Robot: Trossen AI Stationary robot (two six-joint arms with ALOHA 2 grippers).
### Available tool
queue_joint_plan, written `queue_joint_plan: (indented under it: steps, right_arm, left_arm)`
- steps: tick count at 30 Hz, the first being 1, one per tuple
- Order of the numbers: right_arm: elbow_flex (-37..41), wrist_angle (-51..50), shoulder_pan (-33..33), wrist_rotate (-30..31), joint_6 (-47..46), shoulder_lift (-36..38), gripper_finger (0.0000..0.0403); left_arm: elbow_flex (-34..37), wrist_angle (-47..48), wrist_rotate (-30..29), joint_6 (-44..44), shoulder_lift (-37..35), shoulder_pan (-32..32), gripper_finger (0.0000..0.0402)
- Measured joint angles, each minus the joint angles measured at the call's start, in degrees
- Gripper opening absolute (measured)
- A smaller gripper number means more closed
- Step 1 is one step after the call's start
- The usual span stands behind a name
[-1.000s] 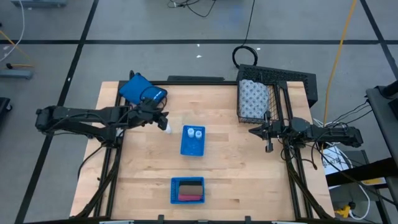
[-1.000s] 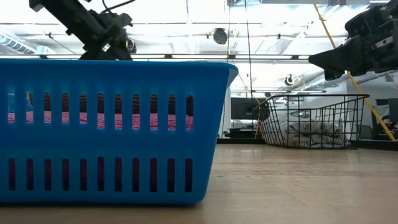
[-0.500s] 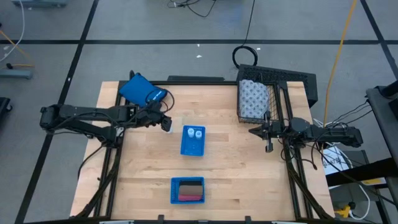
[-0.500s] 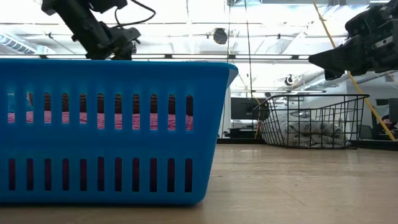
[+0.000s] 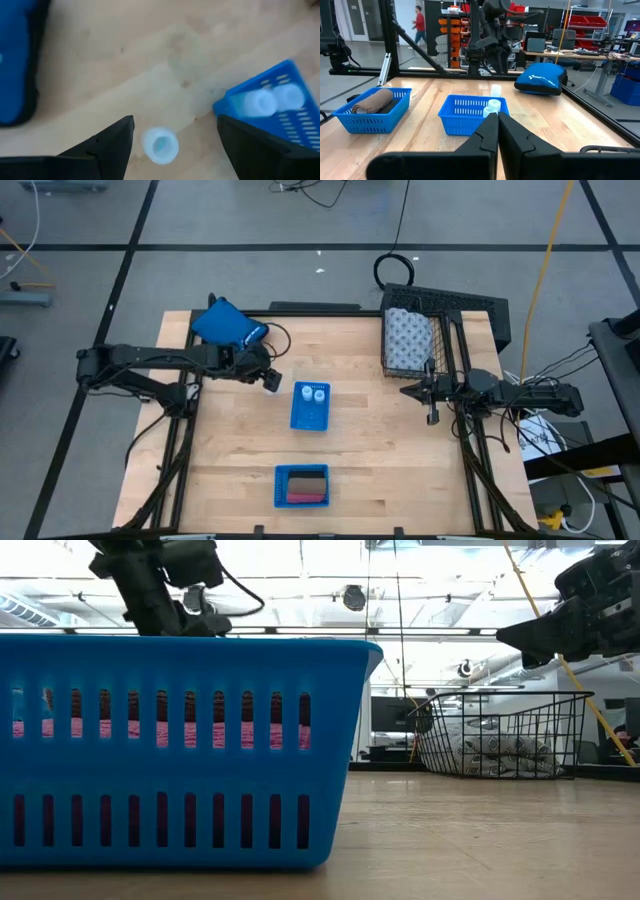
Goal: Pick & place medical supplies in basket/bin
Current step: Put the white pill bottle into the top blue bin
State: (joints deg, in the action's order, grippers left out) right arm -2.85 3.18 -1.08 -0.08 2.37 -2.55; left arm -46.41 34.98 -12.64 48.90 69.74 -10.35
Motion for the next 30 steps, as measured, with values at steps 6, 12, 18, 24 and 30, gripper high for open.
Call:
queue_joint_plan:
  steps: [6, 12, 18, 24, 30]
  right_arm:
    - [0.01, 0.02, 0.00, 0.00, 0.00, 0.02, 0.0000]
    - [0.01, 0.00, 0.00, 0.02, -0.01, 0.00, 0.0000]
    - [0.00, 0.00, 0.02, 0.01, -0.02, 0.00, 0.0000]
    - [0.02, -0.02, 0.00, 0.00, 0.00, 0.00, 0.0000]
    - [0.01, 0.02, 0.00, 0.00, -0.02, 0.02, 0.0000]
  left_arm:
    - [0.02, 1.52, 5.13, 1.29, 4.31, -0.25, 0.0296]
    - [0.02, 1.66, 6.93, 1.42, 7.79, -0.24, 0.0296]
    - [0.04, 3.06, 6.79, 2.59, 9.48, -0.24, 0.0296]
    - [0.02, 2.63, 6.66, 2.67, 11.59, -0.24, 0.0296]
    - [0.02, 2.98, 6.70, 3.29, 11.84, -0.24, 0.0296]
